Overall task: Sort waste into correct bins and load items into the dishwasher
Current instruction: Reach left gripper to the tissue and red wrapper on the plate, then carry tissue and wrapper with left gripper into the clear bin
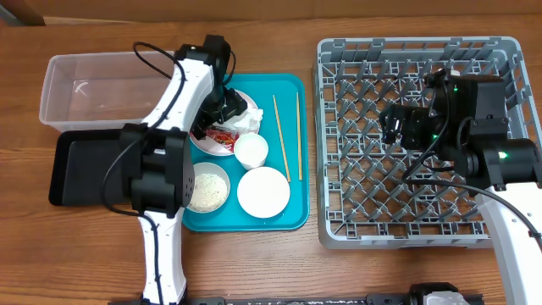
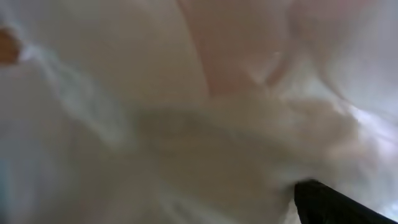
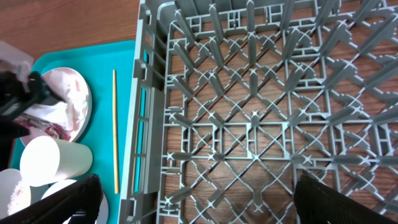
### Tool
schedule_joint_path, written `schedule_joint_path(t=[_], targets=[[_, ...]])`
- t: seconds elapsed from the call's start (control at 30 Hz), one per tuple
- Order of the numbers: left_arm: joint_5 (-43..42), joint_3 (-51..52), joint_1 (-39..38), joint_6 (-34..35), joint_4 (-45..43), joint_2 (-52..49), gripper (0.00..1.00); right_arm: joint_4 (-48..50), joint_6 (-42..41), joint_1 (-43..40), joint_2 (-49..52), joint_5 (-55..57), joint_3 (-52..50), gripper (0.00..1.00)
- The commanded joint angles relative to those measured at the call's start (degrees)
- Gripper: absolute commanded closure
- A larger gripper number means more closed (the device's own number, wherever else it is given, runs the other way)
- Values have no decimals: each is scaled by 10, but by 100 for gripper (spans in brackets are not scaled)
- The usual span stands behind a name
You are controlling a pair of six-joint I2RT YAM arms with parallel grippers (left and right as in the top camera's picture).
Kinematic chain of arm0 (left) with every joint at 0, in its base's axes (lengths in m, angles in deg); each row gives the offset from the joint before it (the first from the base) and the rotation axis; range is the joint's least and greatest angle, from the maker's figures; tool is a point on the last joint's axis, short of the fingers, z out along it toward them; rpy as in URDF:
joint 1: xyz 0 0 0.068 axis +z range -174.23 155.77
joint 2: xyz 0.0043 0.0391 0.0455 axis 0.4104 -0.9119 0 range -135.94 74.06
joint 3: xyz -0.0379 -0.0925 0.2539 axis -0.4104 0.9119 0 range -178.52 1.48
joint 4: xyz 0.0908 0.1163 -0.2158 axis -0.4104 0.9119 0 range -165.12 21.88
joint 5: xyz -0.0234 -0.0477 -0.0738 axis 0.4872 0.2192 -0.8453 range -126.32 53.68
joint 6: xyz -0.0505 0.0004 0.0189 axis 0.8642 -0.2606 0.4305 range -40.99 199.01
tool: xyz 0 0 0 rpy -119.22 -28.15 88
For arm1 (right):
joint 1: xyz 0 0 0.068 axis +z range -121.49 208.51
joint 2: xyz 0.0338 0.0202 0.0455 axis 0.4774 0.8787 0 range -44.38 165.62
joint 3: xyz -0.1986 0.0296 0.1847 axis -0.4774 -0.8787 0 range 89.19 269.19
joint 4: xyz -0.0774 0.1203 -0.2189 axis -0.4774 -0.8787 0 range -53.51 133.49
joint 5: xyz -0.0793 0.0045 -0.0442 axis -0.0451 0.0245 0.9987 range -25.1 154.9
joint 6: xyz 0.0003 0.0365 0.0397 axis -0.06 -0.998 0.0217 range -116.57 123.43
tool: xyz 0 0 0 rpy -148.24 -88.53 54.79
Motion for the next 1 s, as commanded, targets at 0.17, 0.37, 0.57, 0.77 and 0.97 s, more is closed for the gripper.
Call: schedule_joint_path(t=[0.17, 0.37, 0.57, 0.77, 0.97], targets=[[25, -12, 0, 13, -18, -32, 59, 2, 0, -1, 1, -6, 15, 0], [-9, -33, 1, -69, -26, -31, 96, 2, 0, -1, 1, -6, 15, 0], [-33, -225, 12, -128, 124, -29, 96, 2, 0, -1, 1, -6, 15, 0], [-32, -437, 76, -123, 245, -29, 96, 2, 0, -1, 1, -6, 15, 0], [-23, -430, 179, -30, 245, -36, 96, 7, 0, -1, 1, -6, 15, 0]])
